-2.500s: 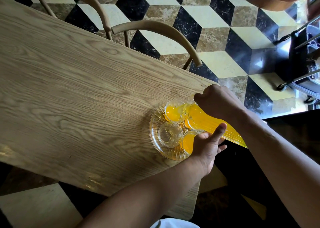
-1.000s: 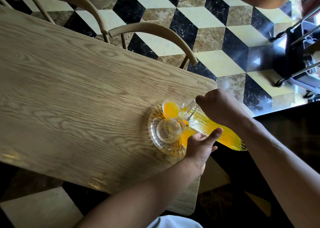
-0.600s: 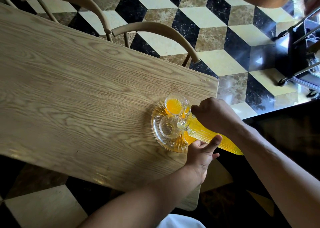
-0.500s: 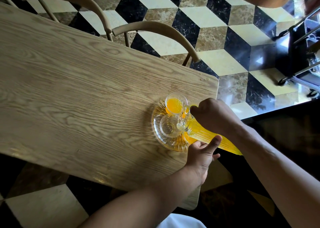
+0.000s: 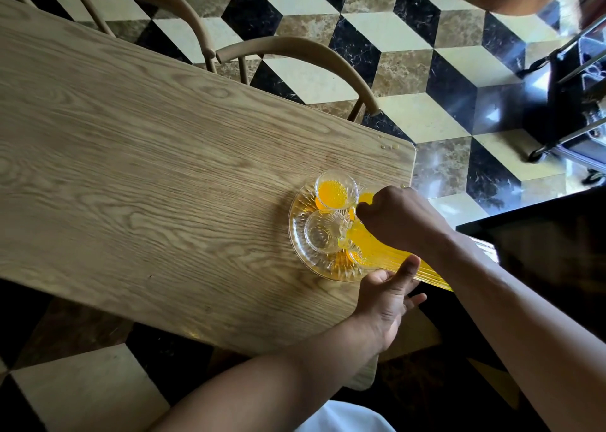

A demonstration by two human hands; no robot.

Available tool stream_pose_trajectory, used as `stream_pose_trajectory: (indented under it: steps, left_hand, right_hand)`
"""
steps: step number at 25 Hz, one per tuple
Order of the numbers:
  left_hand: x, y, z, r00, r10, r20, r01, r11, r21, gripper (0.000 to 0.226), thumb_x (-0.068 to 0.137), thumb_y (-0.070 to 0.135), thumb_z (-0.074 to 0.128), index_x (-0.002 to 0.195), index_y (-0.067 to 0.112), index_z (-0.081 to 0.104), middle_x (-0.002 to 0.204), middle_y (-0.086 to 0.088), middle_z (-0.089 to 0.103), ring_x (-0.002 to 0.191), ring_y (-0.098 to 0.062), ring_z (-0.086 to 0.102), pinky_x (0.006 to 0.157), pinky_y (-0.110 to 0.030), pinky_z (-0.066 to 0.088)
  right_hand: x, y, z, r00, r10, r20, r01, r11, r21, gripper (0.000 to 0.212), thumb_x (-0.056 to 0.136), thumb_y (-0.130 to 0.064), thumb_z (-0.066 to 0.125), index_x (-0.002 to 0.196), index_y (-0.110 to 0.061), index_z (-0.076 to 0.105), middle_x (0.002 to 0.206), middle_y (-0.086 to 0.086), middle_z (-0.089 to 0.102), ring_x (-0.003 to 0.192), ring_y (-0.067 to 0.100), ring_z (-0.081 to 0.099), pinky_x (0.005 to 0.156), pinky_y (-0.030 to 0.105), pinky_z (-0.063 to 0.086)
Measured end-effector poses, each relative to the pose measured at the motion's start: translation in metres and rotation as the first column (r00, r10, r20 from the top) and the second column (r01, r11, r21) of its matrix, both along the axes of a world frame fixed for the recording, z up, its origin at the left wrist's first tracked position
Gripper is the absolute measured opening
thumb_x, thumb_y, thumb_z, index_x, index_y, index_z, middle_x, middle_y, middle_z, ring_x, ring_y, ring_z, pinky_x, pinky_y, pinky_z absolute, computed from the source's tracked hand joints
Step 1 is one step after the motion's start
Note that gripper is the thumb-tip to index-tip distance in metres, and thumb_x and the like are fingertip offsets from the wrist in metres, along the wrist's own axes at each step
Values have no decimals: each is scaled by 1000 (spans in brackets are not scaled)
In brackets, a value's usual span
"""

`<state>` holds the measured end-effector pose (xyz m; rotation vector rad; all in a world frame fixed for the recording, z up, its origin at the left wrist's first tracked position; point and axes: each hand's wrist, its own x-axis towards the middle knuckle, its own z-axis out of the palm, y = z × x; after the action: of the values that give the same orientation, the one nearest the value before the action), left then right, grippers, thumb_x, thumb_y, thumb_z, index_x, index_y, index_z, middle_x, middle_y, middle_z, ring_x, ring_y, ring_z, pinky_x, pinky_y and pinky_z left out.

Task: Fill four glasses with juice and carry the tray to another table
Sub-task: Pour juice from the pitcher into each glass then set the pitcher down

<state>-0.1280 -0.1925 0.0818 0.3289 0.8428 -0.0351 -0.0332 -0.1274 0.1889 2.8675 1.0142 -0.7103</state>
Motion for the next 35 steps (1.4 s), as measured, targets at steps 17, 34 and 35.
stream_pose_trajectory:
  steps: [17,34,35]
  left_hand:
    - [3,-6,9,1000,-5,20,5,1000,2,108,22,65,99,103,4,60,118,-19,70,116,-30,71,77,-35,64]
    - [1,-3,11,999,-49,3,49,999,10,115,23,65,99,111,2,60,133,-26,68,120,-35,70,76,-35,64]
    - [1,-3,10,999,-50,2,50,999,7,114,23,64,99,111,2,60,133,-25,68,120,-35,70,76,-35,64]
  right_hand:
    - [-2,4,9,1000,28,11,-27,998,-57,52,98,-44,49,61,-8,46,55,7,45,48,24,40,50,26,35]
    - [-1,11,9,999,32,8,-31,997,-73,51,96,-44,48,59,-9,46,58,7,49,51,25,44,52,26,38]
    - [-1,11,9,999,33,8,-33,997,-74,51,96,-44,48,59,-9,46,58,7,49,50,25,44,52,26,37]
